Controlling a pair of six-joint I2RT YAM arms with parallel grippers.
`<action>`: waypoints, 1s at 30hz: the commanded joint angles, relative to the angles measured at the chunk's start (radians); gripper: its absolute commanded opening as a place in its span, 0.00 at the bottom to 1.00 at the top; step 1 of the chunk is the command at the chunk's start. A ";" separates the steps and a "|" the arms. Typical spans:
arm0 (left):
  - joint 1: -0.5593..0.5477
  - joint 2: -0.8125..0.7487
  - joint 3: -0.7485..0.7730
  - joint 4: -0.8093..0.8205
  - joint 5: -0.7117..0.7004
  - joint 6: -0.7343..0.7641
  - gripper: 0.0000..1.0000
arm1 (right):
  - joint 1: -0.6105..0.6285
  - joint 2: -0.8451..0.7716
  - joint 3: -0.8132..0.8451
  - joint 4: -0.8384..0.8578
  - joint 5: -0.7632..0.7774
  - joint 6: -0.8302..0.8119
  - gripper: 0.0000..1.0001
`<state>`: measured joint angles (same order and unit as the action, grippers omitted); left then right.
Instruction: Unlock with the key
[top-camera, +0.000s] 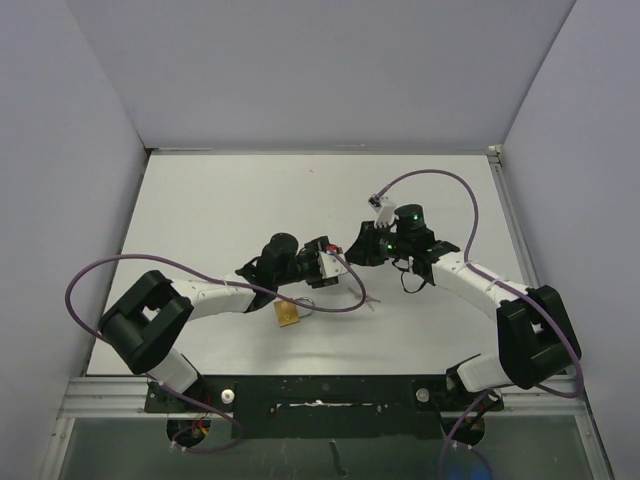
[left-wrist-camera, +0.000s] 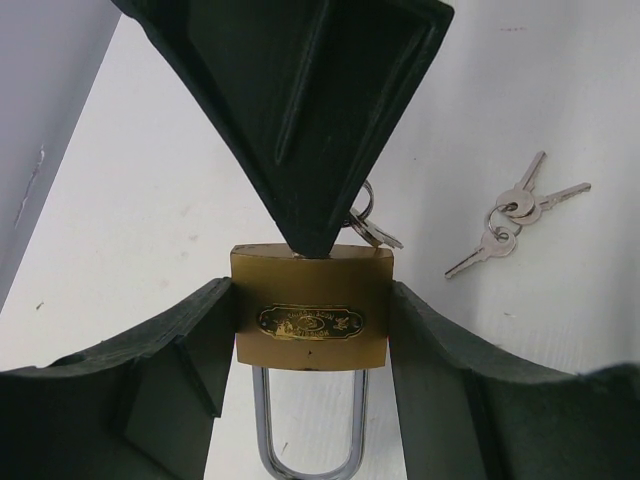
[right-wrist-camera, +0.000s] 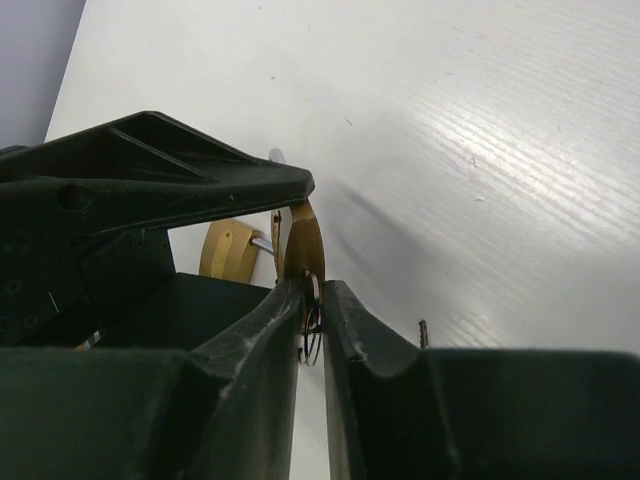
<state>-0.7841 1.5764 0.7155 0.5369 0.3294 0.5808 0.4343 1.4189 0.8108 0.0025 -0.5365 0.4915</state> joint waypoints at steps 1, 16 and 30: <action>-0.006 -0.045 0.078 0.171 -0.023 -0.032 0.00 | 0.022 -0.028 0.027 0.015 -0.013 0.018 0.20; -0.006 -0.048 0.073 0.103 -0.058 -0.098 0.00 | -0.073 -0.101 0.029 0.018 0.006 0.043 0.44; -0.004 -0.060 0.051 0.109 -0.049 -0.120 0.00 | -0.080 -0.060 0.015 0.073 -0.055 0.053 0.31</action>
<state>-0.7849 1.5764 0.7303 0.5320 0.2684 0.4770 0.3531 1.3521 0.8108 0.0055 -0.5579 0.5358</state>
